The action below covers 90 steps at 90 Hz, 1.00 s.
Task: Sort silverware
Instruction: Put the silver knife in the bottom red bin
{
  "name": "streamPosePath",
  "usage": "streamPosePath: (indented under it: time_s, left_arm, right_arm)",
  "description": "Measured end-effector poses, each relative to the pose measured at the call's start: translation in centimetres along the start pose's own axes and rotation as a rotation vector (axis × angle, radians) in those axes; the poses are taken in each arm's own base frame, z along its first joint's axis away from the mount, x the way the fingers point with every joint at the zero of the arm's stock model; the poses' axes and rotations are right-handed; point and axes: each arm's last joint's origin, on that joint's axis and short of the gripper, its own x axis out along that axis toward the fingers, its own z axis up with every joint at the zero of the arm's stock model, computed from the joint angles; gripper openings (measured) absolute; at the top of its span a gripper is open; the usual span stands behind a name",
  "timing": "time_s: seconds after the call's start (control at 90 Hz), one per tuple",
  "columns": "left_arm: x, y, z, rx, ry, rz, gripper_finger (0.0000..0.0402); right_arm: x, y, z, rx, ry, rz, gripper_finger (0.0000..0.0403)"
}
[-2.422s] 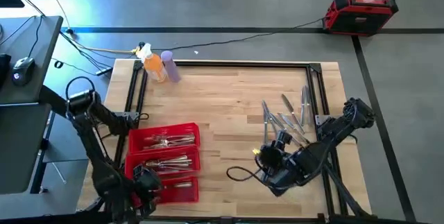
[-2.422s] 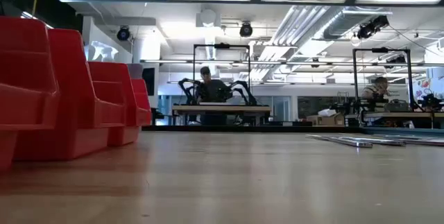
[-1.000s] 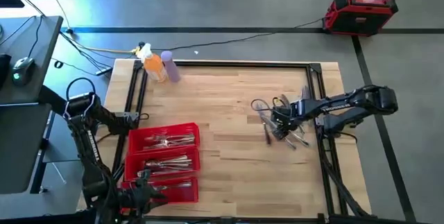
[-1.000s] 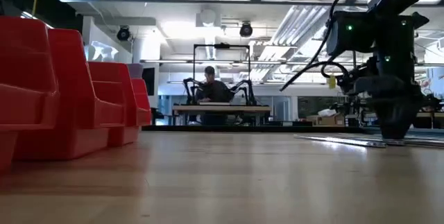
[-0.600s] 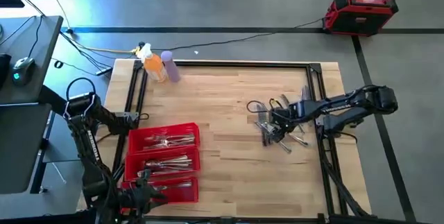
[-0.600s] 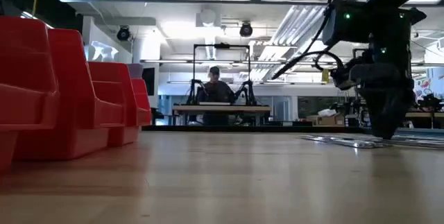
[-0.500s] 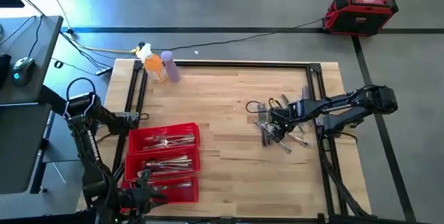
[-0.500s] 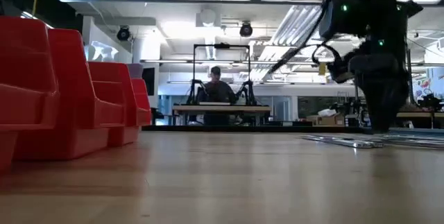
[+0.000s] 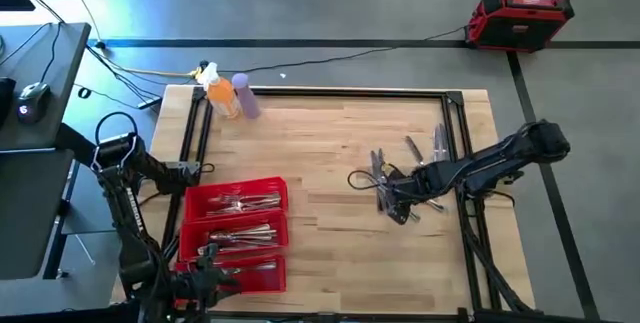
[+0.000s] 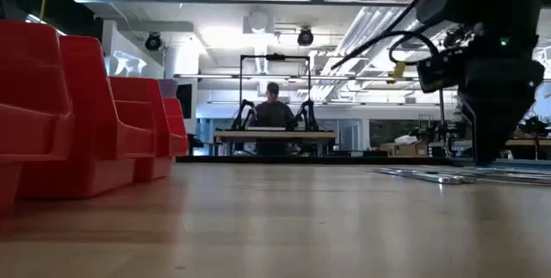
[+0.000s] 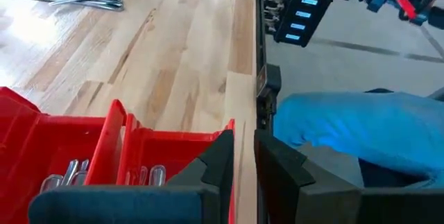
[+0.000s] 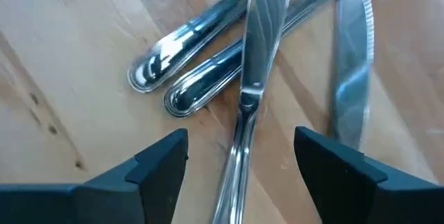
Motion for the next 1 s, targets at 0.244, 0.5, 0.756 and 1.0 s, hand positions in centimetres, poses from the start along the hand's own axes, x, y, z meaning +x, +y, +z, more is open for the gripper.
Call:
streamPosePath:
  time_s: [0.244, 0.5, 0.756, 1.0]
  left_arm:
    - [0.5, 0.2, 0.4, 0.0, -0.002, 0.016, 0.0042]
    - [1.3, 0.4, 0.6, 0.034, 0.019, 0.032, 0.0042]
    - [5.2, 1.3, 0.5, 0.203, 0.042, 0.147, 0.0042]
    - [10.7, 3.4, 1.0, 0.297, 0.13, 0.273, 0.0042]
  right_arm:
    - [2.9, 1.2, -0.3, -0.053, 0.073, -0.084, 0.015]
    - [1.7, 3.2, -0.4, -0.121, 0.024, -0.118, 0.0015]
    - [-1.7, 5.9, 1.6, -0.197, -0.089, -0.109, 0.0003]
    - [-3.2, 7.1, 2.8, -0.23, -0.18, -0.071, 0.0001]
